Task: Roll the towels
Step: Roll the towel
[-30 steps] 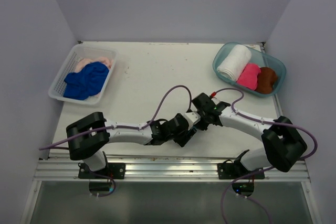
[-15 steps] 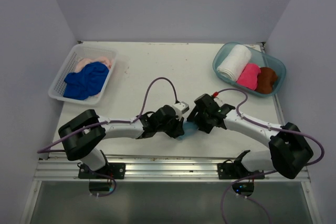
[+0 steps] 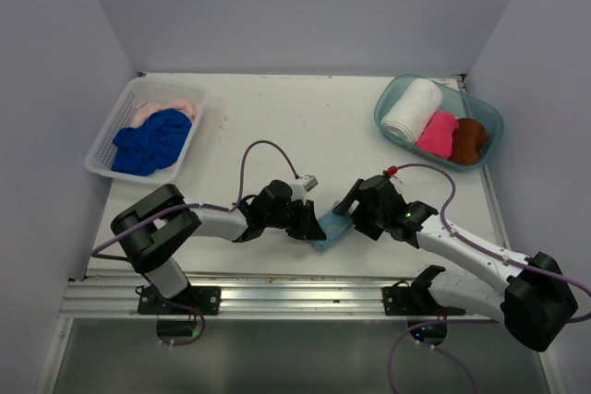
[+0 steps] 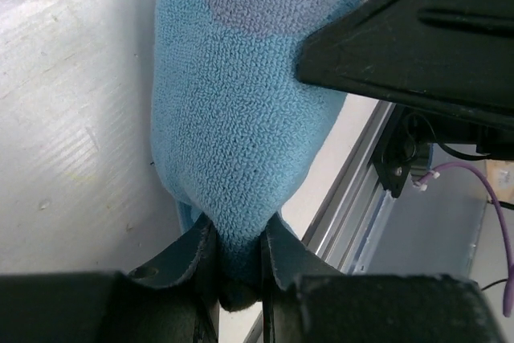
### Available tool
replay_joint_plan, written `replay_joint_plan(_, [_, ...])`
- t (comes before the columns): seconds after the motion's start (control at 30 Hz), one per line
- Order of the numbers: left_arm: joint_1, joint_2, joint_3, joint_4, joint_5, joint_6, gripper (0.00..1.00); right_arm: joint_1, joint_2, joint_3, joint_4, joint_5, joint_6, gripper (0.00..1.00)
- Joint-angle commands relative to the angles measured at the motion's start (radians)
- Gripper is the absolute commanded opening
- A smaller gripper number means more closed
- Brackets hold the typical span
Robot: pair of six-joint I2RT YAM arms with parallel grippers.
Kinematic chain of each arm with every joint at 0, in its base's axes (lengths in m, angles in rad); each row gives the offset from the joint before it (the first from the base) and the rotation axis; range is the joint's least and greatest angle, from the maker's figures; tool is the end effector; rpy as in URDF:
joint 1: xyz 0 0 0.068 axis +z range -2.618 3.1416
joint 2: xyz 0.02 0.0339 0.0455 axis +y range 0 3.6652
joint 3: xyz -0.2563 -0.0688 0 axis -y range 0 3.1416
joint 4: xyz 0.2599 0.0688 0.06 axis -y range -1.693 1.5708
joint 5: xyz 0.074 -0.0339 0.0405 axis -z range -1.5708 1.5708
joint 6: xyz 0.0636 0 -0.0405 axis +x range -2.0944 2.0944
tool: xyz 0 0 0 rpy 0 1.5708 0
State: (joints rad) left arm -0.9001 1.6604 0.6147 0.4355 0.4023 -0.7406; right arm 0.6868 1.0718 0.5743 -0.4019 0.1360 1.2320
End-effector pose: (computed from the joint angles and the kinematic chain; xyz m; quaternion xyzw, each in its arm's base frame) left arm 0.1879 -0.2769 0.0980 0.1612 0.8589 -0.4520 0.1791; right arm 0.1908 0.1453 0.1600 0.2752 0.9012 0.2323 0.2412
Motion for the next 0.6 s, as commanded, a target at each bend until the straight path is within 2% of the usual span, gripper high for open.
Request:
replay_joint_plan(0.0, [0.02,0.022,-0.038,0.083,0.062,-0.085,0.04,-0.003,-0.036,-0.04,0.066,-0.018,-0.02,0.84])
replay_joint_plan(0.4, [0.073,0.07,-0.067,0.147,0.125,-0.158,0.04,0.0,0.063,-0.149,0.291,-0.113,0.018,0.82])
replay_joint_plan(0.57, [0.084,0.09,-0.096,0.215,0.151,-0.204,0.04,0.003,0.091,-0.186,0.345,-0.104,0.049,0.74])
